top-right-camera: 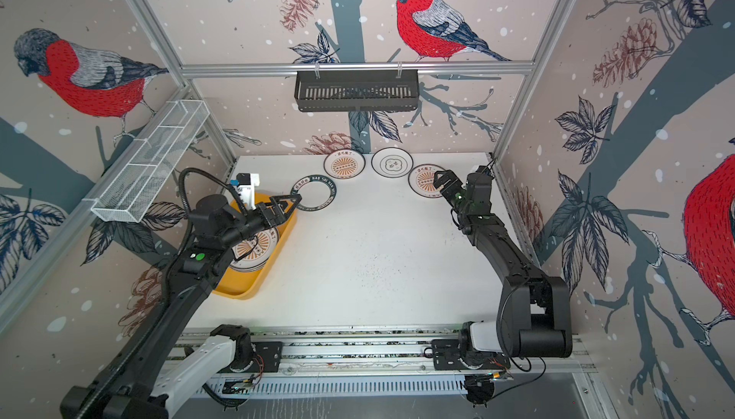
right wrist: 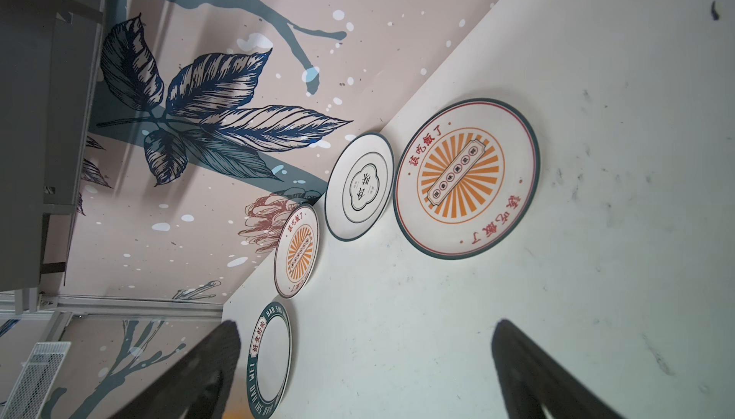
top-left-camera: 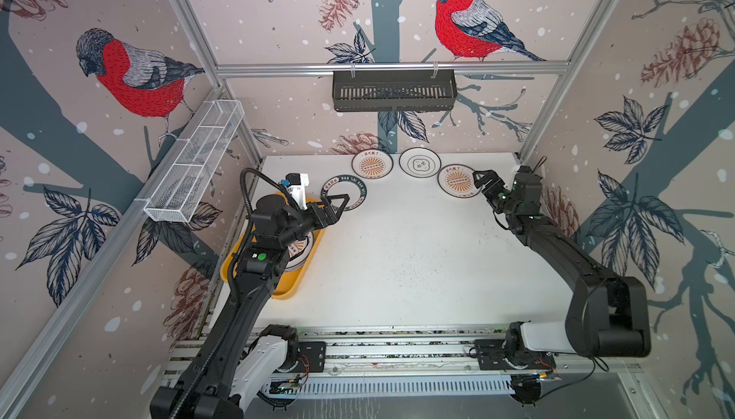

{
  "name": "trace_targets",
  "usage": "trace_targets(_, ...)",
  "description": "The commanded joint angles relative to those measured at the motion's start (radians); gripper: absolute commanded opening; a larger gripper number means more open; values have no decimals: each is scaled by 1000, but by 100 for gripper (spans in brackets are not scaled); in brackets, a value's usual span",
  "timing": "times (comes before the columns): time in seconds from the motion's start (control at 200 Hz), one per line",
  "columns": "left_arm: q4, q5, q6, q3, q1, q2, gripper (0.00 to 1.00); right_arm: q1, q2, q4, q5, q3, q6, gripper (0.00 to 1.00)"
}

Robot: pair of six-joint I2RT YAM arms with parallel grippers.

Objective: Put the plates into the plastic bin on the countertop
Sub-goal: 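Raise the left gripper while the right gripper approaches the far sunburst plate, then lower the right gripper onto the sunburst plate rim nearest the robot and close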

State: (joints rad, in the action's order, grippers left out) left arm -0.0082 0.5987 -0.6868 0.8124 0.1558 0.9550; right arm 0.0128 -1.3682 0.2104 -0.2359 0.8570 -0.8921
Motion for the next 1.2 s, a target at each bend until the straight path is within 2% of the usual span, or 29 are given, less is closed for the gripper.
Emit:
trace_targets(0.0, 120, 37, 52, 65, 21, 74, 96, -13, 19, -16, 13, -19, 17, 100)
trace_targets(0.155, 57, 40, 160, 203, 55, 209, 96, -48, 20, -27, -1, -43, 18, 99)
trace_targets(0.355, 70, 24, 204, 301, 93, 340, 96, -83, 13, -53, -12, -54, 26, 100)
trace_targets(0.715, 110, 2, 291, 338, 206, 488, 96, -99, -52, -36, -48, -58, 20, 99)
trace_targets(0.851, 60, 2, 317, 323, 217, 498, 96, -91, -132, 7, -90, -46, -10, 100)
trace_targets(0.991, 82, -9, 321, 267, 220, 452, 96, -78, -228, 52, -98, -29, -50, 99)
trace_targets(1.196, 64, -19, 339, 272, 223, 423, 96, -52, -360, 122, -110, 24, -125, 100)
